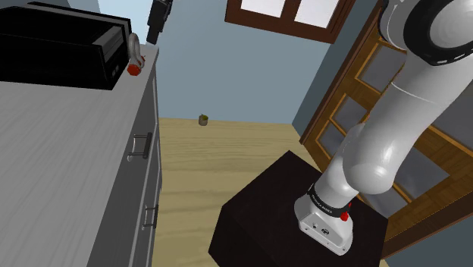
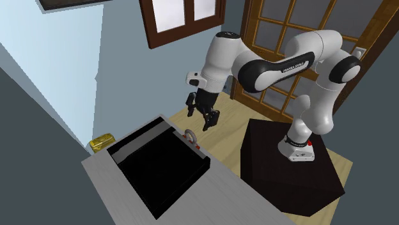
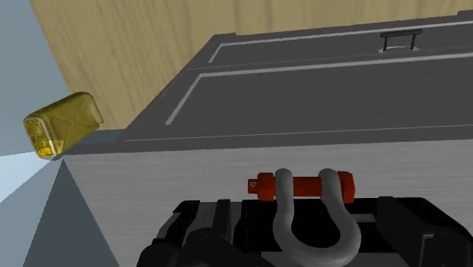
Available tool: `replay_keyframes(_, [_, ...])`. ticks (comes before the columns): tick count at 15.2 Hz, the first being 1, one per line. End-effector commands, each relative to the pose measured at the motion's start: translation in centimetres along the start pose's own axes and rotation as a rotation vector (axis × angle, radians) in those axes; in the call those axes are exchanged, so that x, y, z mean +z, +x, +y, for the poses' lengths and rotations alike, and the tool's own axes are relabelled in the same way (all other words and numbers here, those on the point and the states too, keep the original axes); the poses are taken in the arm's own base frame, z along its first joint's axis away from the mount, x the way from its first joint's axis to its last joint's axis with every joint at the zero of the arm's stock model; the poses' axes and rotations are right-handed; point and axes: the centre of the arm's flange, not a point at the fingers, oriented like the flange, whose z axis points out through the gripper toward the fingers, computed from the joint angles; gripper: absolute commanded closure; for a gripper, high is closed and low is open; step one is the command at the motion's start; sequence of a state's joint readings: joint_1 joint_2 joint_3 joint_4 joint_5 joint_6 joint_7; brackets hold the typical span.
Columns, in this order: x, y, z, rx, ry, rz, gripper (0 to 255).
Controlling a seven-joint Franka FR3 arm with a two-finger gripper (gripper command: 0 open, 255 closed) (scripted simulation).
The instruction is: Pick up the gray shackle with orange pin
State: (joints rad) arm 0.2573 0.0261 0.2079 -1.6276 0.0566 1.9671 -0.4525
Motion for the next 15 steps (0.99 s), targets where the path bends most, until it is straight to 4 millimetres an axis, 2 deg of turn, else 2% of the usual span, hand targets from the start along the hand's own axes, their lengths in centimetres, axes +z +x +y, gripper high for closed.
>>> replay_keyframes(1, [0.0, 2.3, -0.6, -0.050, 0.000, 0.027, 0])
replay_keyframes(3, [0.0, 4.4, -1.5, -0.099, 0.000, 0.052, 0])
replay_keyframes(4, [0.0, 4.8, -1.7, -0.109, 0.000, 0.057, 0])
replay_keyframes(11, [3.8, 3.6, -2.0, -0.109, 0.000, 0.057, 0])
replay_keyframes(13, [3.8, 3.6, -2.0, -0.109, 0.000, 0.057, 0])
replay_keyframes(14, [3.8, 3.6, -2.0, -0.109, 0.000, 0.057, 255])
replay_keyframes(15, [3.8, 3.6, -2.0, -0.109, 0.000, 0.057, 255])
